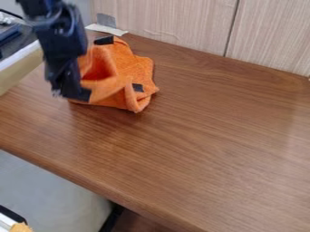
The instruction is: Unfold cloth from top to bottom left
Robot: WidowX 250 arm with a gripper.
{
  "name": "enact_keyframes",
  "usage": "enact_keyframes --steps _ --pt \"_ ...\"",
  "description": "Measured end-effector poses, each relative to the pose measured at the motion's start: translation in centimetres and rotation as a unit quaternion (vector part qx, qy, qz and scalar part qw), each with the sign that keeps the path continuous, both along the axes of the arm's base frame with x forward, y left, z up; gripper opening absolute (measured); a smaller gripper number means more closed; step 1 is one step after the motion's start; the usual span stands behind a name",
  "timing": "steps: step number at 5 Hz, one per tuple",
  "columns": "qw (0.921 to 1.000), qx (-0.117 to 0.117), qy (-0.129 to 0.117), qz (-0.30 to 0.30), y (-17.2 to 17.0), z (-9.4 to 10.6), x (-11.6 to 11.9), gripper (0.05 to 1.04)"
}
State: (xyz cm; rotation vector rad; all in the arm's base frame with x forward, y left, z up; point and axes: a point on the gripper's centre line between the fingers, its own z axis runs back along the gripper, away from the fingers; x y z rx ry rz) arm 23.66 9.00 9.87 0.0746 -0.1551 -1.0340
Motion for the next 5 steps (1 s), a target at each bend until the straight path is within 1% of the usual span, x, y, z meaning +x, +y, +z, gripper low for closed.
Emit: enact_keyframes --steps 2,3,5 --pt "0.9992 0.014 0.03 -0.024 -0.1 -2.2 -2.1 0.069" --pt "0.9989 0.021 0.034 -0.026 0.1 -3.2 -2.9 0.069" --pt "0.9991 0.02 0.034 -0.018 0.6 -4.9 -3.0 0.069"
